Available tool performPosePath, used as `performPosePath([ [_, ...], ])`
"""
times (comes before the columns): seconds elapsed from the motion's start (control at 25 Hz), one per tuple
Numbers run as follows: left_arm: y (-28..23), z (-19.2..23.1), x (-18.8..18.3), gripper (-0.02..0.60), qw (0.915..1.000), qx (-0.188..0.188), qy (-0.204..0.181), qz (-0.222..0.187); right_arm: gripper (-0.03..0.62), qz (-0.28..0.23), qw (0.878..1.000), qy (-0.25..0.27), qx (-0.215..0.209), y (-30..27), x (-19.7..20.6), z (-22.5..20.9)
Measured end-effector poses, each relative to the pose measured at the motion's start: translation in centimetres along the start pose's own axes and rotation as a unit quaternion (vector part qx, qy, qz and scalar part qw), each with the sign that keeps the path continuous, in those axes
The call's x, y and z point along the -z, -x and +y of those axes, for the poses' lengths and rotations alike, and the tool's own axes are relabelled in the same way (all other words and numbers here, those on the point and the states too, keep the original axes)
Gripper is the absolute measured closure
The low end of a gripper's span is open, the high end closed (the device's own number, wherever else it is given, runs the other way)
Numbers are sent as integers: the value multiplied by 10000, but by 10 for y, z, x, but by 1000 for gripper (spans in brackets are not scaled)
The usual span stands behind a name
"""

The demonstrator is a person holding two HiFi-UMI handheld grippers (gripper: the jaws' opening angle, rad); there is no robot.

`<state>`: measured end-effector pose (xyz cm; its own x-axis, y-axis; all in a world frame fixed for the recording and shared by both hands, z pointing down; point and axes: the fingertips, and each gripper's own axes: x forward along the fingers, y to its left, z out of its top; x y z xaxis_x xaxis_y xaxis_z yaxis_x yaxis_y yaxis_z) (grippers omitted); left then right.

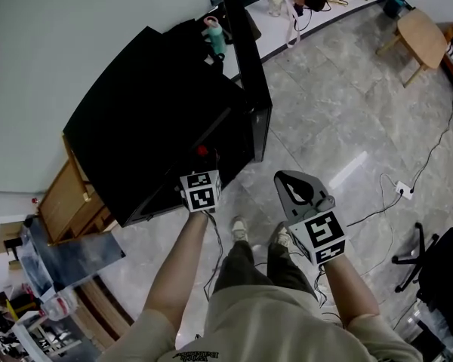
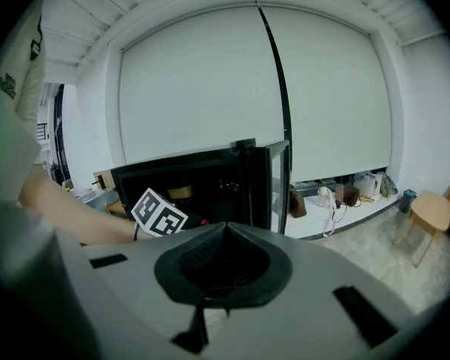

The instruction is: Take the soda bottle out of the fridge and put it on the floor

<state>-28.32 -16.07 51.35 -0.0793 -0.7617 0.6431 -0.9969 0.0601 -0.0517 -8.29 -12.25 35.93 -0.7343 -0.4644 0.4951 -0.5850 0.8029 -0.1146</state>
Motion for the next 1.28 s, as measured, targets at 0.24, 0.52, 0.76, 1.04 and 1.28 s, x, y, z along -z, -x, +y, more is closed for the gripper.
performPosePath([
  [0.24,-12,6,10,444,9999,54,-14,145,599,117,9999,-68,58,-3,10,-1],
  [0.52,-13,4,9,454,9990,313,-301,116,599,215,9995,-173,131,-6,20,2],
  [0.76,-8,-6,9,457,9946,714,-702,281,598,211,9994,-215,161,-3,18,6],
  [1.04,10,-45,15,457,9828,1270,-1283,383,599,250,9987,-288,323,9,27,2],
  [1.28,27,-89,15,459,9695,1802,-1608,412,599,363,9968,-470,544,24,50,-7],
])
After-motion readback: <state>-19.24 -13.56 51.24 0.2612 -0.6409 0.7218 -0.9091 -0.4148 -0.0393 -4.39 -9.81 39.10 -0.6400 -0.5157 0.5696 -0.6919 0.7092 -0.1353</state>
